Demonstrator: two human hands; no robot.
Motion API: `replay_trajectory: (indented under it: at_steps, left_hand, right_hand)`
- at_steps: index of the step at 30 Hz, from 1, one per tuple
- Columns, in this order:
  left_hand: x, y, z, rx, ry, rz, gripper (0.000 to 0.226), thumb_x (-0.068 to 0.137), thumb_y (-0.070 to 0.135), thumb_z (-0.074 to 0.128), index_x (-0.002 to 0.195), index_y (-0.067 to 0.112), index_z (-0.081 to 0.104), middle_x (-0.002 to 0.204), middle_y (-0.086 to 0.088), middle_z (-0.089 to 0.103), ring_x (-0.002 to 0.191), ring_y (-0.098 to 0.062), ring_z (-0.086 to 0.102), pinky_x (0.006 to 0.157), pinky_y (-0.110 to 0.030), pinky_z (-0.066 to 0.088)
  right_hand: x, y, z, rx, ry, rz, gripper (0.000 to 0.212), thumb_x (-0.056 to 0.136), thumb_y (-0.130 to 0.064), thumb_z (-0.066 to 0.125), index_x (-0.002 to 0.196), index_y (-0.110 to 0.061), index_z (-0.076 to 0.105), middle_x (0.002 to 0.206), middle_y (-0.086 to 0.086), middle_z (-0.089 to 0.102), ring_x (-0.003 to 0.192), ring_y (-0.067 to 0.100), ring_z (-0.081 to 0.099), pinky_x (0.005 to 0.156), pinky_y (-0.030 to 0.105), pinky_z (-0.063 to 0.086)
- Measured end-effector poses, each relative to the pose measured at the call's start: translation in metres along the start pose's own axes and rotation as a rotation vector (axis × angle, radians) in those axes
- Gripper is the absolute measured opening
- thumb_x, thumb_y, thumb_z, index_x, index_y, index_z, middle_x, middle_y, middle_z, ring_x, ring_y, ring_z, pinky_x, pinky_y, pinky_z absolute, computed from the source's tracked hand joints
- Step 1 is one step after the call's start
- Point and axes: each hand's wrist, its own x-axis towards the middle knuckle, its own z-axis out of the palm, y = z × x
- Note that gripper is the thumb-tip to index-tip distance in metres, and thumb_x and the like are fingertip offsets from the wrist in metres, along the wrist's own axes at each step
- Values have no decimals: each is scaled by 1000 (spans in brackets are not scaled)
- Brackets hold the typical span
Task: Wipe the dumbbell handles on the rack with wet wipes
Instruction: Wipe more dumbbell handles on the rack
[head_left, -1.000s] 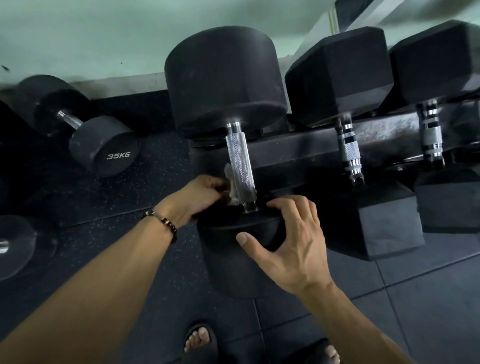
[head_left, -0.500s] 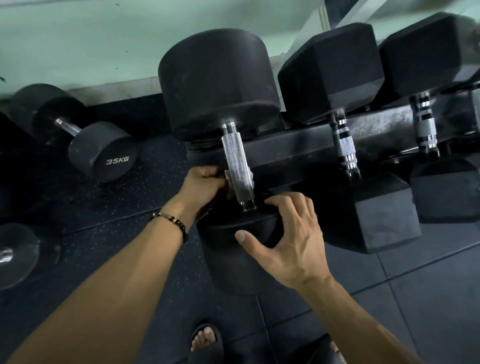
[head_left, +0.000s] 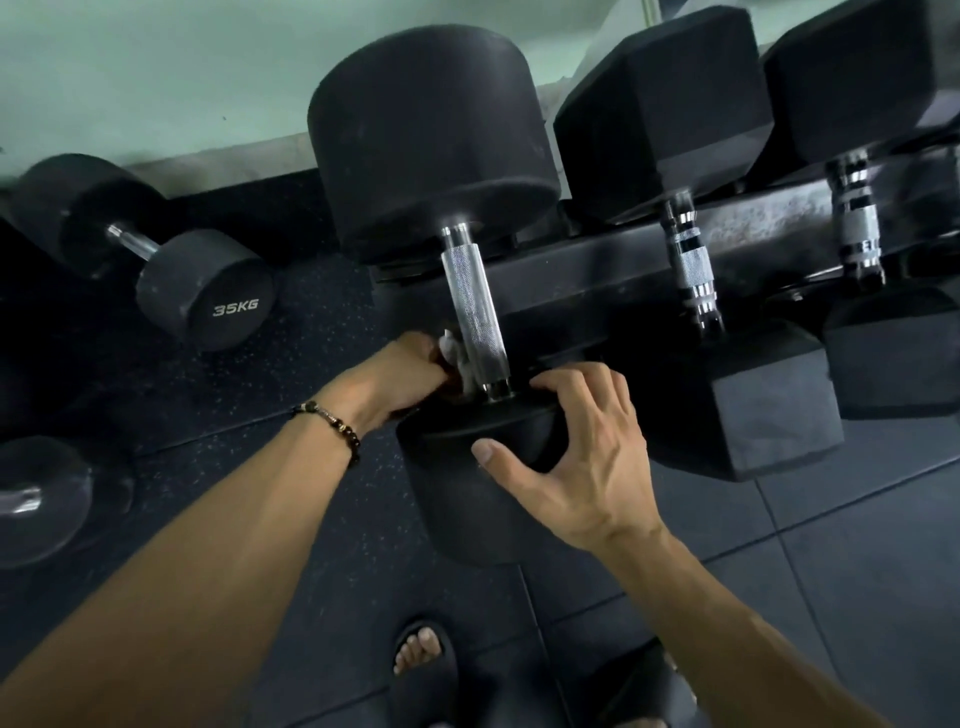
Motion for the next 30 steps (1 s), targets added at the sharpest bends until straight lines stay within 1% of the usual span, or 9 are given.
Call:
replay_trajectory:
  at_steps: [2,5,7,13,19,23,25,27,30]
  left_hand:
    - [1,-2,0,-61,22,10,22,86,-2,57,69,11,61,49,2,57,37,-3,50,37,-14,37]
    - [10,6,-5,-700,250,49,31,78,-24,51,85,1,68,55,3,66,55,-10,63,49,-18,51]
    - [18,12,-5,-897,321,83,36,75,-29,47,85,0,66,64,-2,67,62,-15,64,51,-21,51]
    - [-2,-14,6,-118,32,93,26,84,-3,56,69,14,68,65,1,69,66,-14,65,62,-21,51]
    - [-47,-6,-15,-160,186,195,24,90,3,63,82,22,75,74,4,73,68,-3,66,67,-17,52]
    - [-92,20,-29,-169,202,261,20,87,2,68,91,20,75,84,0,76,75,-10,70,72,-21,57]
    - [-110,33,-28,-176,148,273,19,85,0,69,94,16,75,86,1,77,82,-12,72,75,-22,57]
    - [-126,53,-20,-176,84,275,20,85,0,69,99,13,74,89,2,77,87,-12,73,78,-22,57]
    - [-141,85,0,-192,2,260,19,87,2,69,103,12,73,92,-1,77,90,-14,73,80,-25,57]
  right_hand:
    - [-1,0,0,2,7,-4,71,69,-77,59,107,-17,62,107,-5,54,105,16,48,87,43,49]
    - [0,-2,0,3,11,-4,71,69,-76,59,107,-16,62,107,-3,55,105,17,48,88,43,49]
    - [0,-1,0,-2,3,5,71,69,-76,59,107,-16,61,108,-3,55,105,17,48,88,44,49]
    - [0,-2,0,-5,21,2,71,69,-76,59,107,-16,61,107,-1,56,105,19,48,89,45,49]
    - [1,-11,-7,-36,-66,65,78,68,-78,53,119,-19,59,114,1,56,113,22,47,102,44,42]
    - [3,-29,-31,78,-160,90,80,72,-74,50,138,-30,44,125,-8,56,128,16,46,120,50,16]
    - [2,-41,-41,196,-150,54,73,77,-64,60,139,-30,43,120,-12,54,116,12,53,114,40,30]
    - [-1,-49,-57,316,-138,43,59,82,-46,71,135,-29,50,115,-8,58,98,11,62,91,34,53]
    - [-10,-43,-87,408,-44,36,35,86,-20,74,120,-21,65,103,-3,67,85,9,66,73,31,57]
